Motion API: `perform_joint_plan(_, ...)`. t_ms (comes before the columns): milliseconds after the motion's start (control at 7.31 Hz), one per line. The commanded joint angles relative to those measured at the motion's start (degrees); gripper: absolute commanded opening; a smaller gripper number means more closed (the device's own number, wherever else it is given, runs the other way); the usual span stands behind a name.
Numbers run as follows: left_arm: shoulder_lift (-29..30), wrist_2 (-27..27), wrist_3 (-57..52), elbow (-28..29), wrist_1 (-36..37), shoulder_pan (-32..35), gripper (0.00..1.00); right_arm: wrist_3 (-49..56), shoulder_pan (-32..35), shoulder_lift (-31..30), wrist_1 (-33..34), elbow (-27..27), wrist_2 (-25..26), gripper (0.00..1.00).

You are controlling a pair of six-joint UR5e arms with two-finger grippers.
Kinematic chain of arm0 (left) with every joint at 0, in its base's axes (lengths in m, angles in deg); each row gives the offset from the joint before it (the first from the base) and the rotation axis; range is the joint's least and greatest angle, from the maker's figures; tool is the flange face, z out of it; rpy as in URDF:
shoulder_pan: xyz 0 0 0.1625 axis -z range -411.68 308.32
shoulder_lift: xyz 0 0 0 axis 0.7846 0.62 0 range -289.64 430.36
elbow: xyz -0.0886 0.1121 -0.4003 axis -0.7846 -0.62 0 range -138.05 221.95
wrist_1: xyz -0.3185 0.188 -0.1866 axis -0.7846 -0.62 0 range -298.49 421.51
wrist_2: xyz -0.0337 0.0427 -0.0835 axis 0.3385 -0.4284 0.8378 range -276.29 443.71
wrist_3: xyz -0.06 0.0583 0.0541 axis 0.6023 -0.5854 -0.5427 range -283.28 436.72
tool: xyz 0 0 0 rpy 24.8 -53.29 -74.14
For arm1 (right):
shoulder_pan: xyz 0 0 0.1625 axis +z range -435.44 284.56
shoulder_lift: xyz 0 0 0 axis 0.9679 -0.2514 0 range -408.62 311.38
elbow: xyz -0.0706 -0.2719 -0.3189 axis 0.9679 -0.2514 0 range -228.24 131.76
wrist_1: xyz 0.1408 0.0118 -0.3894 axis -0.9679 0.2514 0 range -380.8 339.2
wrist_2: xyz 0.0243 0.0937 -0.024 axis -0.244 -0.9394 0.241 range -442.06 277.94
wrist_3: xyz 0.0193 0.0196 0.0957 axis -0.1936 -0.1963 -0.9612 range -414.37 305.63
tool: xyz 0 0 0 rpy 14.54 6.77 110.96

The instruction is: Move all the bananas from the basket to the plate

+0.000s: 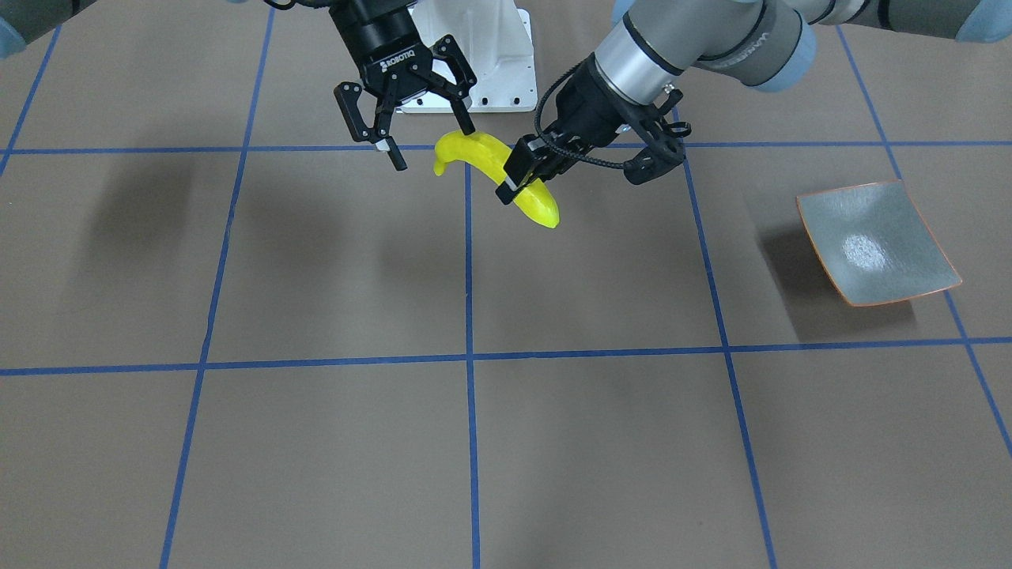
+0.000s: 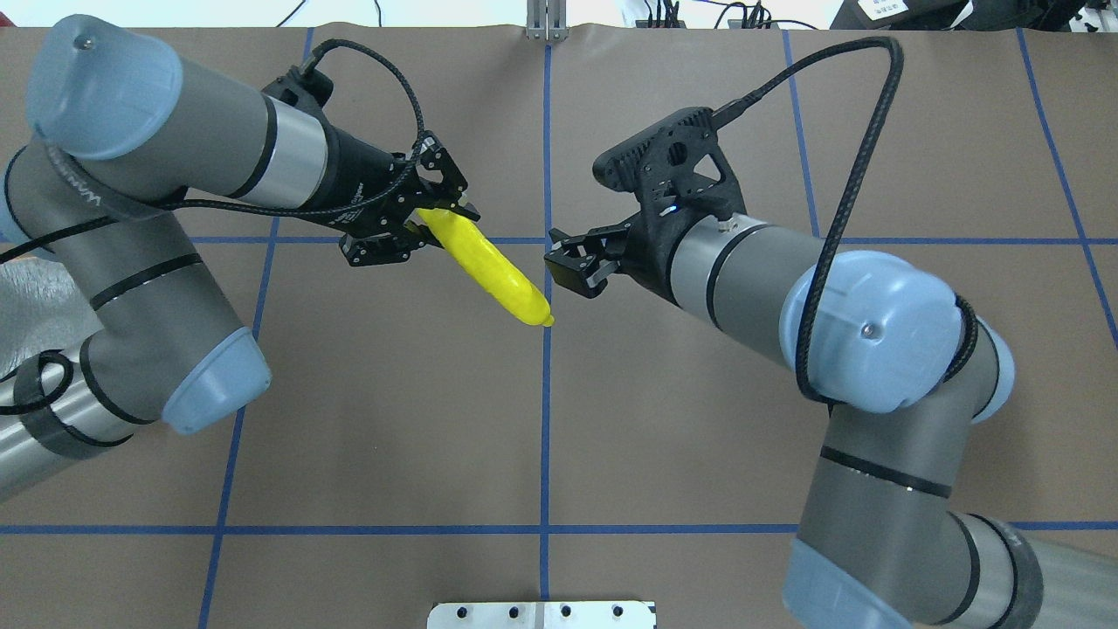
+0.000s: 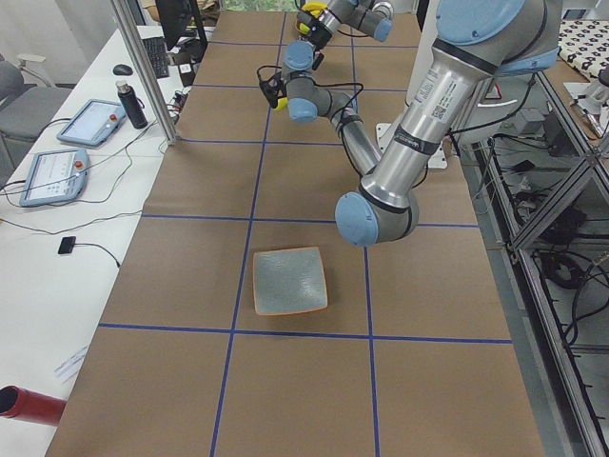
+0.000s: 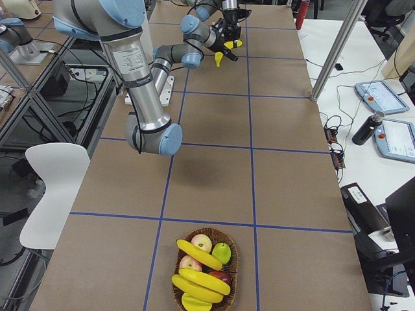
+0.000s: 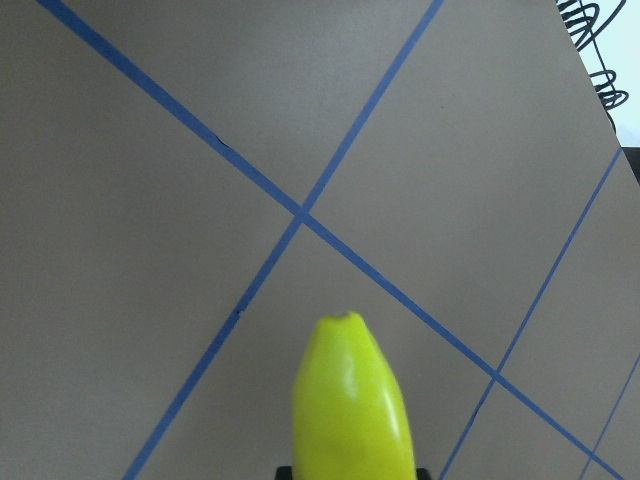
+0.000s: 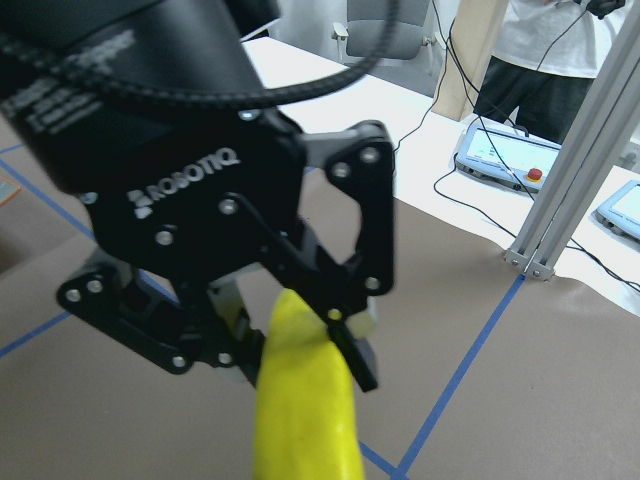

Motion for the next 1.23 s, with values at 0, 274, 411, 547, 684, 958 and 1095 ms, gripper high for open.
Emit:
perform_joint_plan(0, -8.48, 2.35, -6.55, -5.72, 0.04, 1.63, 0.00, -3.40, 9.17, -2.56, 0.23, -0.14, -11.71, 0.99)
perform_joint_plan(274, -17.44, 7.44, -13.31, -10.22, -0.05, 6.53, 0.00, -8.50, 20.48, -6.08, 6.76, -0.40, -31.15, 0.99)
perform_joint_plan(411, -21.31, 11.55, -17.52, -10.50, -0.22, 10.56, 0.00, -7.64, 25.33, -6.00, 14.91, -0.40, -38.23, 0.99)
perform_joint_plan(547, -26.05, 15.25, -22.96, -10.50, -0.40, 15.30, 0.00, -3.02, 27.12, -7.13, 18.91, -1.01, -39.00, 1.00)
perform_joint_plan(684, -30.80, 17.81, -32.33, -10.32, -0.40, 19.52, 0.00, 3.55, 29.31, -9.92, 19.99, -1.28, -39.09, 1.00)
perform_joint_plan(958, -38.20, 18.28, -50.54, -7.09, -0.48, 25.34, 0.00, 16.30, 34.49, -15.64, 19.92, -2.51, -41.45, 1.00)
perform_joint_plan(1095, -40.58, 18.19, -59.23, -4.90, -0.49, 27.02, 0.00, 23.67, 37.83, -18.71, 19.92, -2.86, -43.99, 1.00)
